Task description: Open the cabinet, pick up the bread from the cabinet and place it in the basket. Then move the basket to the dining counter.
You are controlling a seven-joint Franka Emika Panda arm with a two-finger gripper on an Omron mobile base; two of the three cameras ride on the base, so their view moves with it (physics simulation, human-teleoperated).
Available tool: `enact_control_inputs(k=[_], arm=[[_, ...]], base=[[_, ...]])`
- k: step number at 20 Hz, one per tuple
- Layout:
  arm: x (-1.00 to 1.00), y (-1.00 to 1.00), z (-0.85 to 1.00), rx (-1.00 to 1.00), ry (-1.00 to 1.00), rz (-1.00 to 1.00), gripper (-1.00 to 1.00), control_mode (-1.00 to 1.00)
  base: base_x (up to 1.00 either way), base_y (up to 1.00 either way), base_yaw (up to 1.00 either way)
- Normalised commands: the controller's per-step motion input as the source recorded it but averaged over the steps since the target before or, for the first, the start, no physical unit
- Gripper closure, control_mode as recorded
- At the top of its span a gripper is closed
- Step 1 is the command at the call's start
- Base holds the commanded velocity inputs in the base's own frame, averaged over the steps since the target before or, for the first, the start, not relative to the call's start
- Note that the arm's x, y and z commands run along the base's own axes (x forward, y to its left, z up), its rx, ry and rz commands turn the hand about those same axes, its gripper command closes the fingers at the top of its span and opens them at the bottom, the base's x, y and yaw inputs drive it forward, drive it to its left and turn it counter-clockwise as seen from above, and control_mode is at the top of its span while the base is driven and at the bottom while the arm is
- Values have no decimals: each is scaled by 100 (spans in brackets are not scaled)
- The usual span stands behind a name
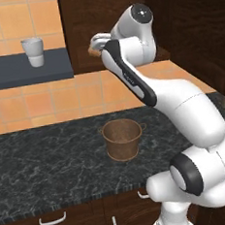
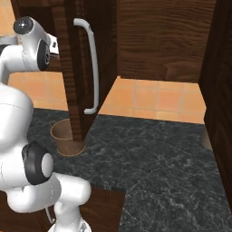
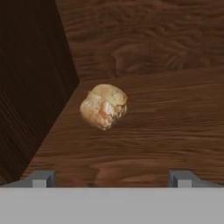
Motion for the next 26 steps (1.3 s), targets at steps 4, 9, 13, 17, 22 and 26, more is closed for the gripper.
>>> enact_control_inputs(k=[4, 9, 13, 17, 22, 26], arm=[[42, 7, -2, 0, 9, 0, -100, -100], [47, 16, -2, 0, 3, 0, -100, -100], [16, 23, -6, 0, 0, 0, -100, -100], [38, 1, -26, 0, 0, 0, -100, -100], [48, 0, -10, 0, 0, 0, -100, -100], [16, 0, 0, 0, 0, 0, -100, -100]], base=[[0, 0, 0], [0, 0, 0], [0, 0, 0], [0, 0, 0], [0, 0, 0], [0, 0, 0]])
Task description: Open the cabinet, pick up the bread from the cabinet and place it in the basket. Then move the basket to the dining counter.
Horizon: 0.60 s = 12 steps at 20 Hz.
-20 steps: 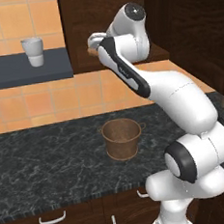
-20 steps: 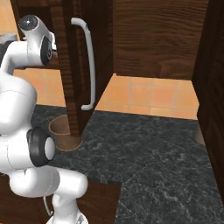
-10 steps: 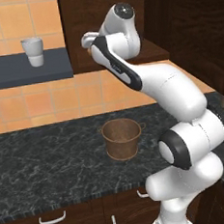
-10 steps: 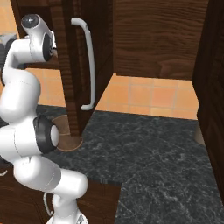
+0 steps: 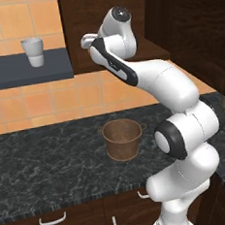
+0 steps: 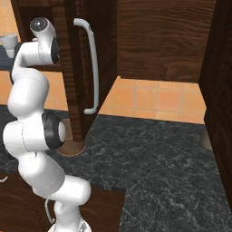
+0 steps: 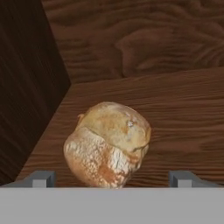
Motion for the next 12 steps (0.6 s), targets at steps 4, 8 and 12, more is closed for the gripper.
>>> enact_control_inputs(k=[4, 8, 12], arm=[[17, 4, 0, 0, 0, 0, -100, -100], [4, 2, -1, 0, 0, 0, -100, -100], [15, 10, -2, 0, 0, 0, -100, -100]], base=[[0, 0, 0], [0, 0, 0], [0, 0, 0]])
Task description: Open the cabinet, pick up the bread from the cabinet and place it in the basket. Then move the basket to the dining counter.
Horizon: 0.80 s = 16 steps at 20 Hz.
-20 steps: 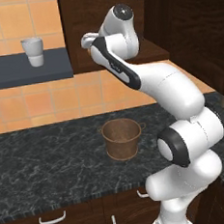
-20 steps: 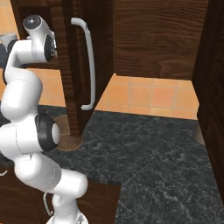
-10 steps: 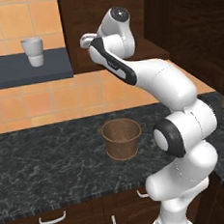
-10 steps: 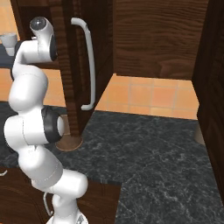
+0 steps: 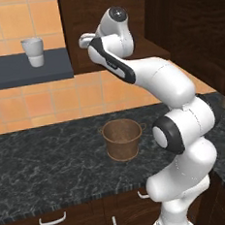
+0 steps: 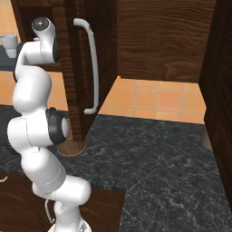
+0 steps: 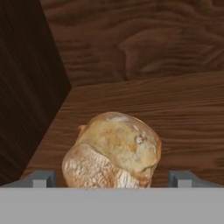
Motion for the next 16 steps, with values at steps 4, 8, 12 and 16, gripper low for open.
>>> enact_control_inputs(k=[4, 8, 12, 16], arm=[[10, 18, -3, 0, -4, 0, -100, -100], [14, 16, -2, 0, -4, 0, -100, -100], [12, -1, -16, 0, -1, -1, -100, -100], [4, -6, -25, 0, 0, -1, -100, -100]], base=[[0, 0, 0], [0, 0, 0], [0, 0, 0], [0, 0, 0]])
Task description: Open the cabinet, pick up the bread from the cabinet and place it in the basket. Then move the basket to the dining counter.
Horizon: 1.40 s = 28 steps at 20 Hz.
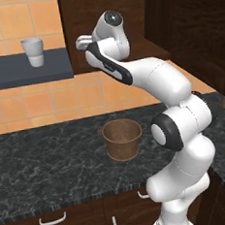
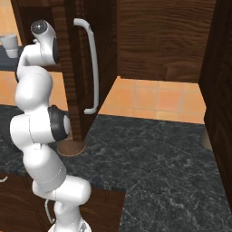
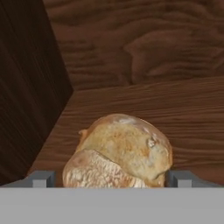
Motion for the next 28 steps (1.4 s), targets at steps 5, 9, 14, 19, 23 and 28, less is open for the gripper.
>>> enact_control_inputs(k=[5, 9, 14, 19, 23, 28], arm=[[2, -3, -33, 0, 0, 0, -100, -100], [4, 0, -16, 0, 0, 0, 100, -100], [-2, -2, 1, 0, -3, 0, 100, -100], [-72, -19, 13, 0, -9, 0, 100, -100], [-100, -19, 12, 0, -3, 0, 100, -100], [-100, -18, 28, 0, 5, 0, 100, -100]], base=[[0, 0, 0], [0, 0, 0], [0, 0, 0], [0, 0, 0], [0, 0, 0], [0, 0, 0]])
